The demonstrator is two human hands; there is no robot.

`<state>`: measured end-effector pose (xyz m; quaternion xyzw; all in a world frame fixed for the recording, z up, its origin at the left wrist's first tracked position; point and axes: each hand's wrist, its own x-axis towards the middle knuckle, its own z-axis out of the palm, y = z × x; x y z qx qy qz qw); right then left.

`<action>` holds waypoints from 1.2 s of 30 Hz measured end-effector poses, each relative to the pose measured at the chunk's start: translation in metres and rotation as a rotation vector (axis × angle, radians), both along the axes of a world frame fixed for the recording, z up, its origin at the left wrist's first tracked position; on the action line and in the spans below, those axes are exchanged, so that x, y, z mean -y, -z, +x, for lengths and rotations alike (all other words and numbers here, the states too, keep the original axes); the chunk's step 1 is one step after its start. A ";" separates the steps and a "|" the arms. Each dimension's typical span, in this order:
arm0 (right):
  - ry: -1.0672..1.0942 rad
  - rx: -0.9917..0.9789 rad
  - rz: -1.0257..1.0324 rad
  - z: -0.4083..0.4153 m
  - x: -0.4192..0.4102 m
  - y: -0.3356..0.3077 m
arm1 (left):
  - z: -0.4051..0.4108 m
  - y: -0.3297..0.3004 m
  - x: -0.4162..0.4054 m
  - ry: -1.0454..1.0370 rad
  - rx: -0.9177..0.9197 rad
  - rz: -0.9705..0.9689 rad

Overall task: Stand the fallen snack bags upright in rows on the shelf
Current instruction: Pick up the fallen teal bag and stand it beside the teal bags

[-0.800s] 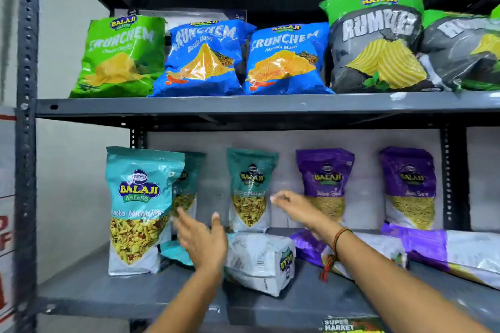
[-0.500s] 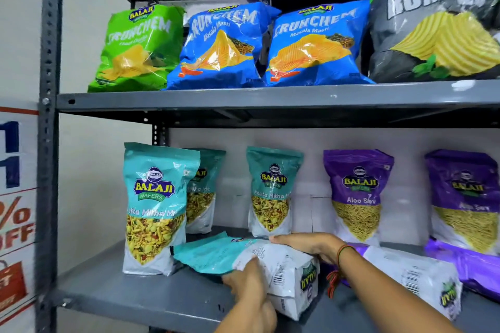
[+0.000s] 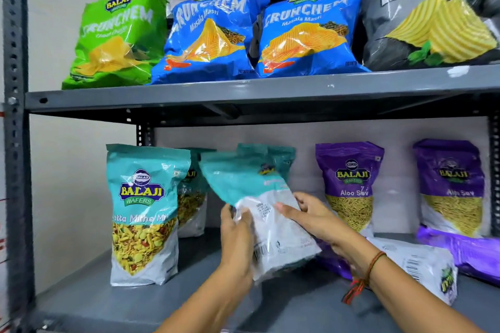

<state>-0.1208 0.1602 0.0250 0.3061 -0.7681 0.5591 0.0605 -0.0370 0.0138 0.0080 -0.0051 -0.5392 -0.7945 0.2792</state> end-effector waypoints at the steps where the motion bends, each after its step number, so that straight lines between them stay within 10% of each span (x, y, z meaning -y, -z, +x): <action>1: 0.042 -0.060 -0.060 0.002 0.000 -0.002 | -0.006 -0.004 0.006 0.022 -0.058 -0.080; 6: 0.188 -0.249 -0.183 0.014 0.008 0.026 | -0.030 0.006 0.036 0.145 -0.107 -0.423; 17: 0.597 -0.266 -0.211 0.062 0.022 0.064 | -0.052 0.048 0.067 0.309 0.141 -0.319; 24: 0.234 0.064 -0.040 0.068 0.037 0.084 | -0.040 0.047 0.062 0.436 0.242 -0.203; 32: 0.214 0.182 -0.006 0.041 0.030 0.072 | -0.038 0.064 0.073 -0.087 0.156 -0.490; 36: 0.114 0.269 -0.158 0.025 0.020 0.080 | -0.044 0.054 0.072 0.168 0.200 -0.349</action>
